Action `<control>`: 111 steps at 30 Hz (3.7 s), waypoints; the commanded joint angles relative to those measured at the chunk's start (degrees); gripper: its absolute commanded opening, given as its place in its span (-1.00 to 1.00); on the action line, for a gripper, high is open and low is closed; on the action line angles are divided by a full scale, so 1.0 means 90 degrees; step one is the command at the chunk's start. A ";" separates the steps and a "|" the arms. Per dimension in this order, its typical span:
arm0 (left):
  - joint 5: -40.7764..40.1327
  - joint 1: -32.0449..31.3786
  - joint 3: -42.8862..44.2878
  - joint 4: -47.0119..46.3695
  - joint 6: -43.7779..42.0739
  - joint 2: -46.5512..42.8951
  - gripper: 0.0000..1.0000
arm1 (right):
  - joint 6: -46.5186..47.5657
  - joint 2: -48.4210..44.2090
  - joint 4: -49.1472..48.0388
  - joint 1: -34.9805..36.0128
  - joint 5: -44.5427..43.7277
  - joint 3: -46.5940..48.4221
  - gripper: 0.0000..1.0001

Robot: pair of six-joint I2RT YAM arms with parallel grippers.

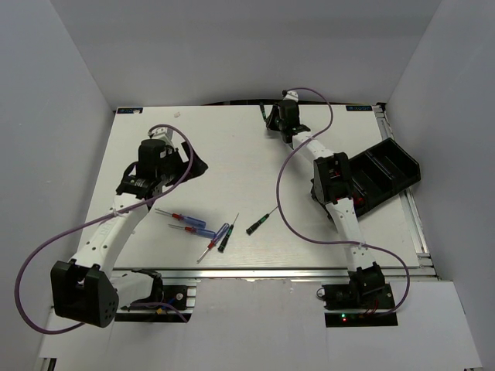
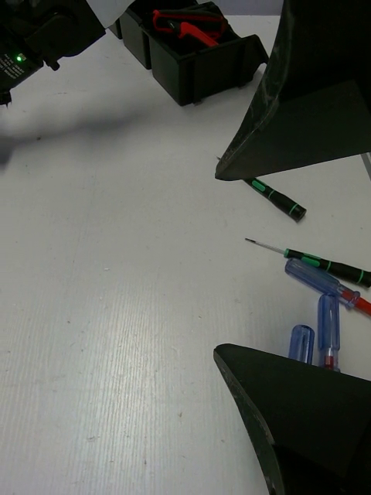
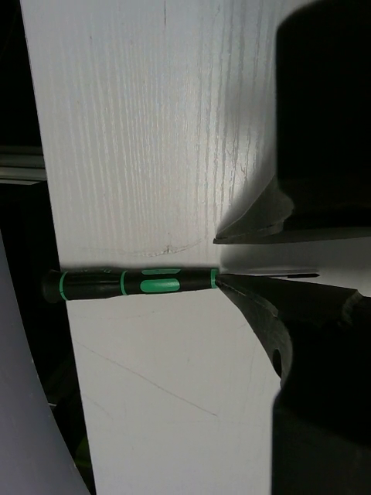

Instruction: Sort the tools into containers

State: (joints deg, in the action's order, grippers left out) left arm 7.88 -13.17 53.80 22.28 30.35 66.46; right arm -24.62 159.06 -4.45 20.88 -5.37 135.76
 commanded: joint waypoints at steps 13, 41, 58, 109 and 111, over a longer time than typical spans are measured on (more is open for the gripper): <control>-0.0065 0.0135 0.0155 -0.0064 -0.0120 -0.0265 0.96 | 0.0557 -0.0271 0.0738 0.0169 0.0440 0.0071 -0.46; -0.0407 0.0350 -0.0206 -0.0015 -0.0266 -0.1339 0.96 | 0.1652 -0.0730 0.1744 0.0512 -0.0136 -0.0319 -1.00; -0.0153 0.0369 -0.0801 -0.0560 0.0065 -0.1603 0.96 | 0.3028 -0.2838 0.3013 0.0502 0.1133 -0.3041 -1.00; 0.0257 0.0370 -0.2042 -0.0006 0.1032 -0.3243 0.96 | 0.4630 -0.4109 0.3551 0.1429 0.3086 -0.4391 0.07; 0.0209 0.0379 -0.2071 0.0141 0.1120 -0.3311 0.96 | 0.4806 -0.4051 0.3551 0.1575 0.2892 -0.4489 0.10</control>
State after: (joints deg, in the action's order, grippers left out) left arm 9.56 -10.17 35.73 21.43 39.05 38.15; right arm 15.81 123.79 25.74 32.77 18.59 96.73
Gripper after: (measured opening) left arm 0.981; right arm 0.548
